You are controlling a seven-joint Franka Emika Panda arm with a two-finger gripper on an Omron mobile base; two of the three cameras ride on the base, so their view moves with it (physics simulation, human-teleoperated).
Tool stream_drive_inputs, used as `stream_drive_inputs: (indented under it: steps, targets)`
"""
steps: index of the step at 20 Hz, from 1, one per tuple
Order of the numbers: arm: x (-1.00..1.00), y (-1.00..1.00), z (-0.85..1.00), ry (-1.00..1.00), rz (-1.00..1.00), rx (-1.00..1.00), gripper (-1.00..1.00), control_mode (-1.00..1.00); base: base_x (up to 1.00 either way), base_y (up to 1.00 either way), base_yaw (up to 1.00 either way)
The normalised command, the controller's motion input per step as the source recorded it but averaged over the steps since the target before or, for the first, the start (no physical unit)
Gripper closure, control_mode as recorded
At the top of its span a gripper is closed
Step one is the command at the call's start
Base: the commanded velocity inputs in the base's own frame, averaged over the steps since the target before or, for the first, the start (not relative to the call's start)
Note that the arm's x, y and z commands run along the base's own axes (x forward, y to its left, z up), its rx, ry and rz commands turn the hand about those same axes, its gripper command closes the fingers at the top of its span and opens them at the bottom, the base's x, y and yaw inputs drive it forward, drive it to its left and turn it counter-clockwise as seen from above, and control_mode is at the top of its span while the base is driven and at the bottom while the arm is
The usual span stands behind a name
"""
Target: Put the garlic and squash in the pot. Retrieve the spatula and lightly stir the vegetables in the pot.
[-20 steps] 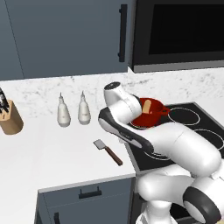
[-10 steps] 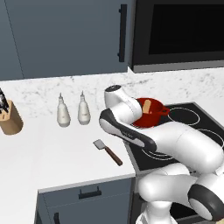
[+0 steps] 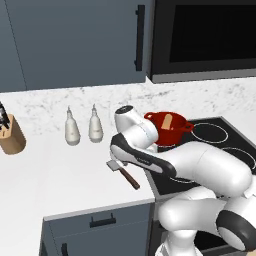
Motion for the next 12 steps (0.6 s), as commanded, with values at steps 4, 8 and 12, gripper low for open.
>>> stream_drive_inputs:
  steps: [4, 8, 12]
  targets:
    - [0.00, -0.12, -0.34, 0.00, 0.56, 0.03, -1.00, -1.00, 0.00, 0.00, 0.00]
    - [0.00, -0.07, -0.41, 0.00, 0.42, 0.05, -1.00, -1.00, 0.00, 0.00, 0.00]
    - [0.00, 0.00, -0.40, 0.00, 0.31, 0.10, -1.00, -1.00, 0.00, 0.00, 0.00]
